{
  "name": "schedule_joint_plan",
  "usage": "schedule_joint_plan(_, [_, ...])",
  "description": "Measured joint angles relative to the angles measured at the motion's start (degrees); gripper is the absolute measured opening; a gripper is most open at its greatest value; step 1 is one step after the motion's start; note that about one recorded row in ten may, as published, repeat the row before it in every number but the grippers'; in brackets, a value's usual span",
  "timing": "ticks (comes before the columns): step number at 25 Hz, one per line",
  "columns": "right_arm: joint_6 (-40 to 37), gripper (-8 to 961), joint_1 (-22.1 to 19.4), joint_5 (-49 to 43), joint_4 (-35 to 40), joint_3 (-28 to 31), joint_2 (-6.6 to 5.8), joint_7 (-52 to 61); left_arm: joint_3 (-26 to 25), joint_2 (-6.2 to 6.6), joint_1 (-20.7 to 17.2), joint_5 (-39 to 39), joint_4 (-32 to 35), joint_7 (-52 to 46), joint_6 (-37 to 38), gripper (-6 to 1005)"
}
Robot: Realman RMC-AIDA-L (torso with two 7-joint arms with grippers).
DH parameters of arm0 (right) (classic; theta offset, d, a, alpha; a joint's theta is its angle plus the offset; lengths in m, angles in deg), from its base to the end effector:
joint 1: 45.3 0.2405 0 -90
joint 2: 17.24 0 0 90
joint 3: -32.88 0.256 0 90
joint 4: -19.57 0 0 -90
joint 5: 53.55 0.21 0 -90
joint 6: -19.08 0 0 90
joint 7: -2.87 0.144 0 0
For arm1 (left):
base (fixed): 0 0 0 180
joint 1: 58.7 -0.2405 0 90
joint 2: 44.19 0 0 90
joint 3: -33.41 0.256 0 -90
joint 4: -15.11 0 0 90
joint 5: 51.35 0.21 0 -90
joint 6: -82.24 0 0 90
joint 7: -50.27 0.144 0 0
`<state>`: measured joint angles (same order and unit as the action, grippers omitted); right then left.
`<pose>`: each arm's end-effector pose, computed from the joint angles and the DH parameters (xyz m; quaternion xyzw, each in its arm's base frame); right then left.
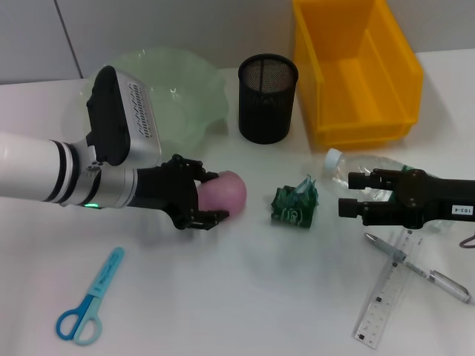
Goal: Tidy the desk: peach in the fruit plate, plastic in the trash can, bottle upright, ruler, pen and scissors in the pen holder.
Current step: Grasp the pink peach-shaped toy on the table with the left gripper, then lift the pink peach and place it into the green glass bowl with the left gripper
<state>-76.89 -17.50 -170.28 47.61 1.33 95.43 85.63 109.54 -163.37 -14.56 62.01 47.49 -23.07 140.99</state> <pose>0.3021 0.3031 0.0294 -0.9019 0.3136 0.2779 0.1050 -0.2043 0.3865 -0.0868 -0.9921 0.0189 0.0002 0.1242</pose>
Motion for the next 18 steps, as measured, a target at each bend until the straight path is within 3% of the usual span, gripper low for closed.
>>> schedule_joint_plan(1, [0.0,835,0.0,0.0,0.0,0.0,-0.01,0.0,0.1,0.0,-0.1,-0.1,0.0,-0.2,-0.1,749])
schedule_joint_plan(5, [-0.1,834,0.2,0.0,0.0,0.0,-0.14,0.1,0.2,0.0,-0.4,-1.1,0.1,-0.3,-0.1,500])
schedule_joint_plan(14, [0.0,835,0.3,-0.1,0.0,0.0,-0.17,0.1,0.2,0.0,-0.4,-1.6,0.2,-0.3,-0.1,426])
schedule_joint_plan(18, [0.1,835,0.2,0.0,0.0,0.0,-0.17,0.1,-1.6,0.65,-3.6,-7.8,3.6,-1.3,5.0,395])
